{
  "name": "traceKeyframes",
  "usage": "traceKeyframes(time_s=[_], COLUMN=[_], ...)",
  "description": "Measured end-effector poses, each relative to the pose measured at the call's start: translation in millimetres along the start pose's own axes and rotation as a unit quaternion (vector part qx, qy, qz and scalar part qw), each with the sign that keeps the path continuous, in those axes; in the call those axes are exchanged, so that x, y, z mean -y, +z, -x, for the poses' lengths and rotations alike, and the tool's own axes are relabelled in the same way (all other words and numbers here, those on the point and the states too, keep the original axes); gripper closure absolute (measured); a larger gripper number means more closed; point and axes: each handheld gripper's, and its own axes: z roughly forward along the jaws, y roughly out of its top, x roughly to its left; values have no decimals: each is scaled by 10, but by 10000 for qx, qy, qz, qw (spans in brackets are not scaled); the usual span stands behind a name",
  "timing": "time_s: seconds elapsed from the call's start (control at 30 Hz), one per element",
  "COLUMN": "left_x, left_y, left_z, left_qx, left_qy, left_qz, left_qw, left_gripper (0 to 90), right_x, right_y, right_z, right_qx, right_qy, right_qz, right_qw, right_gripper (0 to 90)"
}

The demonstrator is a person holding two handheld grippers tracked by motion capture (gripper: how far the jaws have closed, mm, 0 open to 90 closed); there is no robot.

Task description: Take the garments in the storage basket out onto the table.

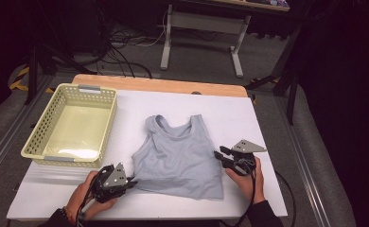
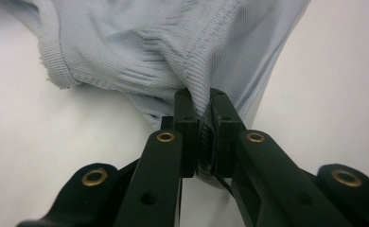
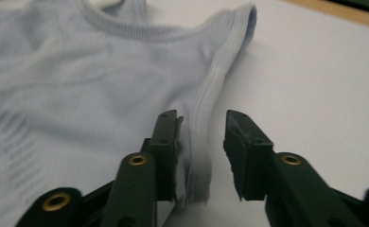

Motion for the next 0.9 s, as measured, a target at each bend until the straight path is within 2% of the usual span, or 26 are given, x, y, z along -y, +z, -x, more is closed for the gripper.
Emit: traceKeyframes(time_s=[0.07,0.13,0.23,0.3,0.4,0.47,0.5,0.57,0.6,0.67,0.7,0.73,0.8,0.9], left_x=[36,43,55,73,86,93,94,96,97,91,86,81,70,52], left_y=[18,36,56,64,75,79,77,78,80,82,86,90,92,94], left_z=[17,12,-9,-34,-46,-41,-40,-34,-33,-30,-25,-23,-14,-13], left_qx=[-2,17,56,138,195,181,167,157,156,142,144,131,120,107], left_qy=[-45,-92,-147,-235,-295,-304,-274,-277,-281,-276,-271,-266,-268,-232], left_qz=[-32,4,74,135,200,234,231,252,261,259,254,253,241,231], left_qw=[10000,10000,9998,9995,9992,9991,9992,9992,9991,9992,9992,9992,9993,9994], left_gripper=[837,833,823,819,815,813,812,811,807,798,796,792,780,757], right_x=[-135,-291,-541,-676,-786,-783,-758,-703,-685,-640,-623,-603,-606,-625], right_y=[9,60,228,379,651,853,969,1103,1147,1274,1310,1341,1349,1368], right_z=[-14,-37,-22,56,186,237,258,291,294,279,280,297,329,375], right_qx=[-76,-73,-35,-119,-166,43,58,-83,-78,103,115,101,119,-66], right_qy=[-109,-345,-528,-377,-199,-426,-465,-218,-189,-361,-351,-223,-141,78], right_qz=[117,133,123,132,-90,-356,-515,-516,-553,-804,-848,-775,-740,-821], right_qw=[9998,9993,9985,9991,9996,9984,9976,9984,9983,9961,9957,9967,9971,9966], right_gripper=[719,720,630,591,558,540,534,534,529,511,505,505,513,651])
